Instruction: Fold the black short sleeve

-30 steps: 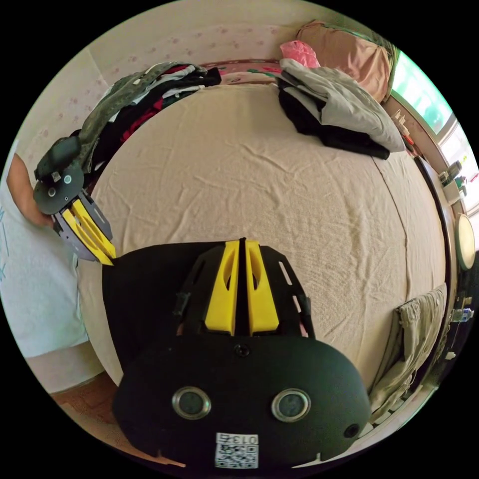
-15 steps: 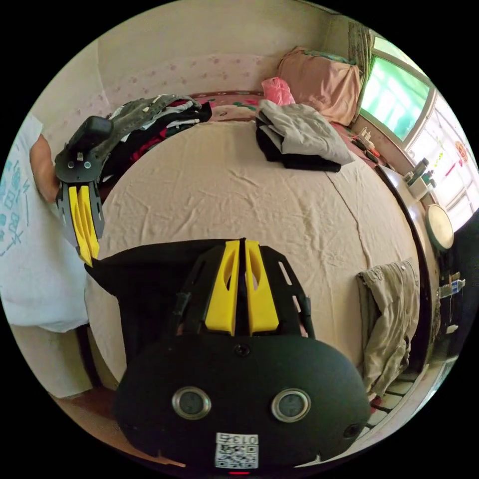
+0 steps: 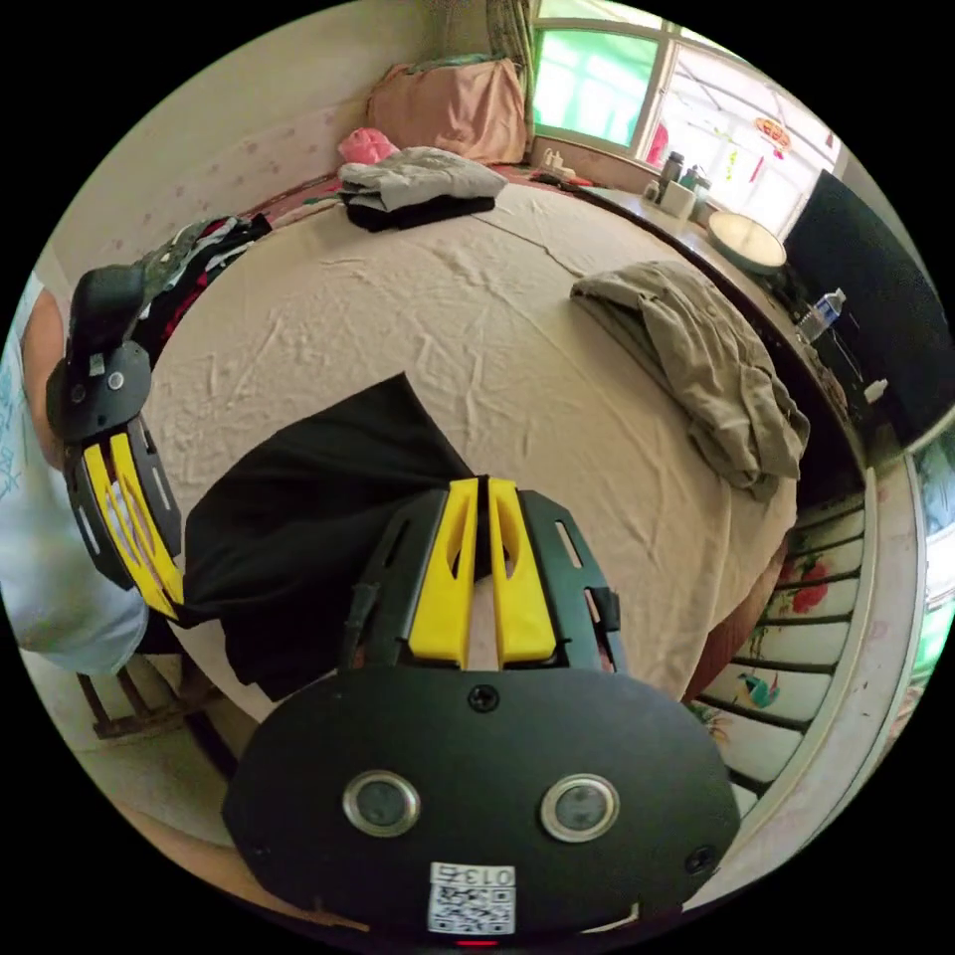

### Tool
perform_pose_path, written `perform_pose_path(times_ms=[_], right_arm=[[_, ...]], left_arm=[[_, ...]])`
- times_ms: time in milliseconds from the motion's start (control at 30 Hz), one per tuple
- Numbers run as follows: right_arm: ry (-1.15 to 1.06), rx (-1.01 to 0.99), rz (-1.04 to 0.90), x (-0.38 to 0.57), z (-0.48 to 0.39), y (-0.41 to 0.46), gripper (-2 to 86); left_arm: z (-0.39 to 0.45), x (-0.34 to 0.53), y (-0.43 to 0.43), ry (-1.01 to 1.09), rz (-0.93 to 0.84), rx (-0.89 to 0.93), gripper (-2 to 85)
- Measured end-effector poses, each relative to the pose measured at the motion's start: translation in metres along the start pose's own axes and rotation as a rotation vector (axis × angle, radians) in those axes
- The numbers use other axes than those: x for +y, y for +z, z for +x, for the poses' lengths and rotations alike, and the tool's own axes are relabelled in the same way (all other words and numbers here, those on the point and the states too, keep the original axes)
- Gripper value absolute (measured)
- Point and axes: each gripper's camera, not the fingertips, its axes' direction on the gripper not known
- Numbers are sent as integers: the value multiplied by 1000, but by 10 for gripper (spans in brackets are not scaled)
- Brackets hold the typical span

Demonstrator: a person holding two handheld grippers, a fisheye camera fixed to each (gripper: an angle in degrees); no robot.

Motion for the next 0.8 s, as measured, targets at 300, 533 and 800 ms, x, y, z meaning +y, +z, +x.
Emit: perform_pose_path(times_ms=[300,533,800], right_arm=[[369,79,72,76,23,-46,35],[351,17,168,114,-61,-95,12],[414,70,-5,145,-136,-79,0]], left_arm=[[-18,-15,51,74,-54,215,74],[-53,-40,-15,110,199,-256,55],[-92,-138,42,179,-20,-460,12]])
